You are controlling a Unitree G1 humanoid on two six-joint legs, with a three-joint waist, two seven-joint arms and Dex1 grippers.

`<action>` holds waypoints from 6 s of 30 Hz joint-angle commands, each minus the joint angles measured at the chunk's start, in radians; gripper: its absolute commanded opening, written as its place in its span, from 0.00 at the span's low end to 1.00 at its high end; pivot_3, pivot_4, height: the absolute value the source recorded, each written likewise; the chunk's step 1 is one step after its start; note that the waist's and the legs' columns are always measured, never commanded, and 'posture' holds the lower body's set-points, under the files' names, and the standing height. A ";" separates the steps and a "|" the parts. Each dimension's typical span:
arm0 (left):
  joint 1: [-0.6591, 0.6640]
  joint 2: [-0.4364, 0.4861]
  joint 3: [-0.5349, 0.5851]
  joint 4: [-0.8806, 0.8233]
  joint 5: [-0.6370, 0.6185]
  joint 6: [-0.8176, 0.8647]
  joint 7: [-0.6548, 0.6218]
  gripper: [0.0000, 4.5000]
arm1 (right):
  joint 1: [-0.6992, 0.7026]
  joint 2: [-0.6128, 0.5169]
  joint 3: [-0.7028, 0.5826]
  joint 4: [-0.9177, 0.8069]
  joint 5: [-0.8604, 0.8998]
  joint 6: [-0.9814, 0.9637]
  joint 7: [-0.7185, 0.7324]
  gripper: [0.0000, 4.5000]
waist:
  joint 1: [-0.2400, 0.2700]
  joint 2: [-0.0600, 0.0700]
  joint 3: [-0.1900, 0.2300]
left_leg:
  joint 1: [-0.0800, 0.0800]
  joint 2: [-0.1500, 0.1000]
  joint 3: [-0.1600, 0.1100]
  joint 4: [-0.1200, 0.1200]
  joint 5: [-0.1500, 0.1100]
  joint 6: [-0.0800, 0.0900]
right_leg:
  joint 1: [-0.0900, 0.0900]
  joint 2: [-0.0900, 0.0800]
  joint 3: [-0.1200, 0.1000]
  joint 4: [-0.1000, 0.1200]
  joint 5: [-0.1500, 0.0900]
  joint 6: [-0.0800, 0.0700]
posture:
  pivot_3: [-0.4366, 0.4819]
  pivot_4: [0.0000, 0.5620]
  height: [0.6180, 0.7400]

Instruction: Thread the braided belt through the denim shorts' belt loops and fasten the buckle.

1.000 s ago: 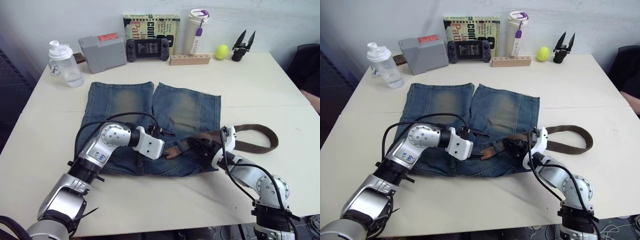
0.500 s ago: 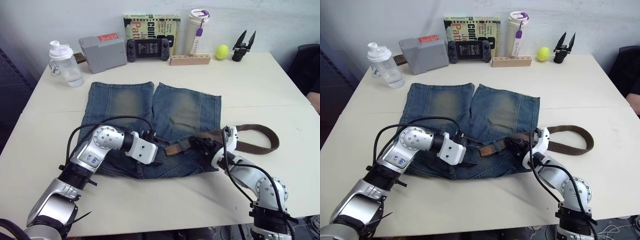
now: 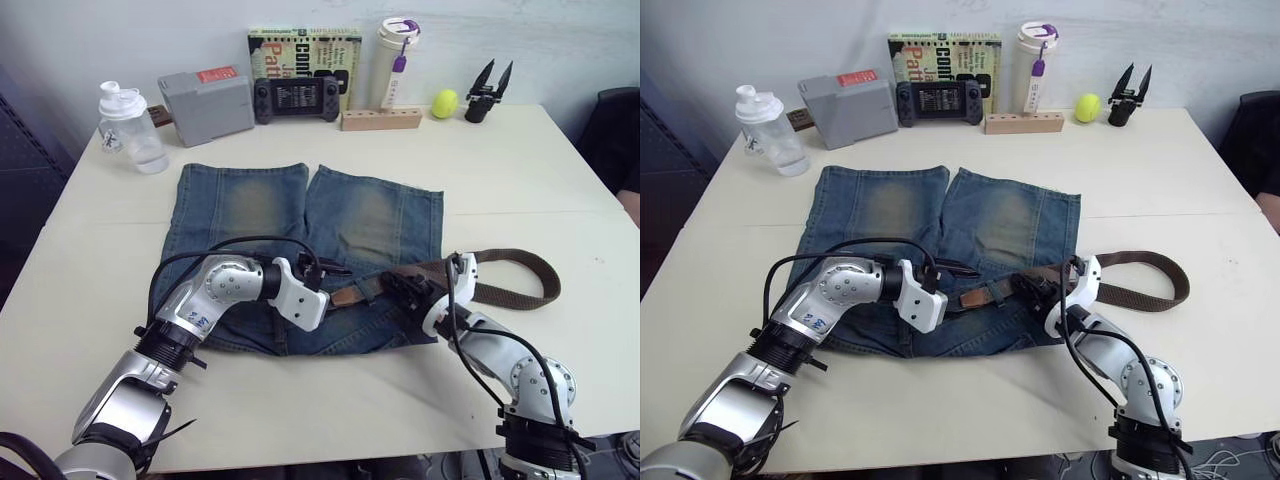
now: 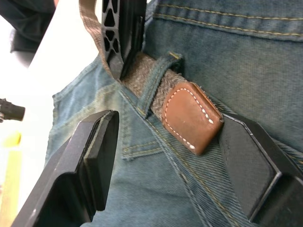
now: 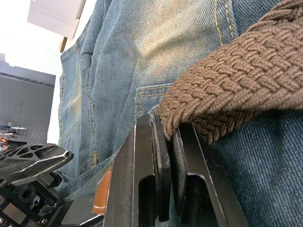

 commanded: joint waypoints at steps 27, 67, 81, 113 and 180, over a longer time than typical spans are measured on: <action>-0.068 0.042 -0.009 -0.035 0.116 -0.080 0.072 0.00 | 0.058 -0.190 -0.070 -0.160 0.202 0.004 0.007 0.98 | 0.007 0.008 0.004 | -0.002 -0.002 -0.001 0.001 0.000 0.000 | 0.000 -0.003 -0.001 0.000 0.000 0.000 | 0.48 0.27 0.92; -0.155 0.071 -0.020 -0.056 0.148 -0.121 0.073 0.00 | 0.260 -0.650 0.400 -0.138 -1.553 -0.808 0.743 0.03 | 0.027 0.011 0.012 | 0.000 -0.004 -0.004 0.005 -0.001 0.003 | 0.010 -0.003 -0.006 -0.011 0.004 0.007 | 0.48 0.27 0.92; -0.011 0.167 0.054 -0.192 0.010 -0.178 0.109 0.00 | 0.323 -0.717 0.162 0.021 -1.563 -0.704 0.726 0.03 | 0.059 0.011 0.012 | -0.001 -0.006 -0.005 0.007 -0.001 0.004 | 0.012 -0.006 -0.007 -0.012 0.005 0.010 | 0.48 0.27 0.92; 0.040 0.080 0.065 -0.234 0.050 -0.187 0.231 0.00 | 0.121 -0.646 -0.346 -0.331 -0.231 0.366 0.916 0.99 | 0.047 0.014 0.014 | -0.001 -0.005 -0.005 0.006 -0.001 0.004 | 0.011 -0.005 -0.007 -0.012 0.006 0.009 | 0.48 0.27 0.92; 0.430 0.177 0.206 -0.750 -0.736 0.832 -0.062 0.80 | 0.206 -0.529 -0.199 0.034 0.487 -0.123 0.280 0.00 | 0.028 0.018 0.013 | -0.001 -0.005 -0.003 0.004 -0.002 0.007 | 0.008 -0.008 -0.004 -0.011 0.006 0.009 | 0.48 0.27 0.92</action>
